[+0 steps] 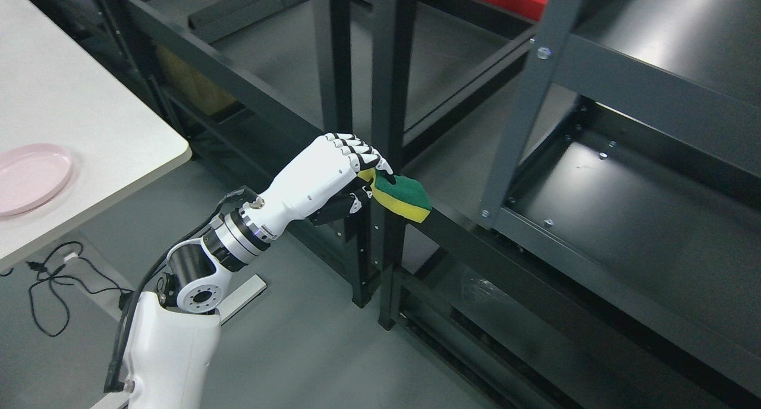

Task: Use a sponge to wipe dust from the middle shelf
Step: 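Turn toward the metal shelf carrying the sponge in the left hand, then reach the sponge into the middle shelf's far corner with the left hand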

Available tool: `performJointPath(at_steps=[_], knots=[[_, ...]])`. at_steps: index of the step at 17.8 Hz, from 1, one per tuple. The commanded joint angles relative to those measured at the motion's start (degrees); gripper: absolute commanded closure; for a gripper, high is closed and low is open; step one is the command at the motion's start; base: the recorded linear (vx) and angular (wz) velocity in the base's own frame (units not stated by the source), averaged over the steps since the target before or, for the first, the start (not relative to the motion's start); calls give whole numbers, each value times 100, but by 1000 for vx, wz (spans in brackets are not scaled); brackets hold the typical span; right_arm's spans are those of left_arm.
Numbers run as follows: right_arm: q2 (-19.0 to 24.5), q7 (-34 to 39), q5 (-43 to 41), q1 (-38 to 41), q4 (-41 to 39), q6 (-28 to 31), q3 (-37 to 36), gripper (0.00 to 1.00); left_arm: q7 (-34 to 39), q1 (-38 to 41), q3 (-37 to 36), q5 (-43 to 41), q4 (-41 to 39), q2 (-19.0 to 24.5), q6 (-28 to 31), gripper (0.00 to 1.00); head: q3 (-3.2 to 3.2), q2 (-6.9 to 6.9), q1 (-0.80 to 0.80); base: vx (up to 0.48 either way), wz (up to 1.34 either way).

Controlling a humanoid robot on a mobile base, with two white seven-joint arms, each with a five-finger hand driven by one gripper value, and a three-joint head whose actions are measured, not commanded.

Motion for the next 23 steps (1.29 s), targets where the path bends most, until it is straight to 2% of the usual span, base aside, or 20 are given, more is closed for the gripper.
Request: performJointPath(at_steps=[1, 5, 7, 10, 13, 15, 17, 20, 23], knots=[[-100, 2, 0, 1, -100, 4, 0, 0, -56, -93, -765, -14, 10, 40, 3, 99, 0, 0, 0, -153, -585], [-100, 2, 0, 1, -100, 4, 0, 0, -65, -539, -1828, 12, 186, 40, 3, 98, 0, -1, 0, -169, -657], [-100, 2, 0, 1, -100, 4, 0, 0, -56, -1083, -2269, 21, 291, 40, 3, 98, 0, -1, 0, -172, -821], [-100, 2, 0, 1, -100, 4, 0, 0, -56, -2321, -2979, 283, 572, 40, 3, 99, 0, -1, 0, -158, -891], [-100, 2, 0, 1, -100, 4, 0, 0, -4, -2921, -3622, 373, 573, 40, 117, 99, 0, -3, 0, -101, -824], [-100, 2, 0, 1, -100, 4, 0, 0, 5, -3605, -3598, 242, 546, 40, 213, 99, 0, -3, 0, -35, -506], [-100, 2, 0, 1, -100, 4, 0, 0, 119, -4274, -3588, 215, 590, 40, 651, 99, 0, -3, 0, 3, -91], [-100, 2, 0, 1, -100, 4, 0, 0, 400, -4461, -3676, -92, 713, 40, 908, 99, 0, -3, 0, 19, 124], [-100, 2, 0, 1, -100, 4, 0, 0, 506, -4452, -3861, -128, 784, 40, 917, 99, 0, -3, 0, 37, 110]])
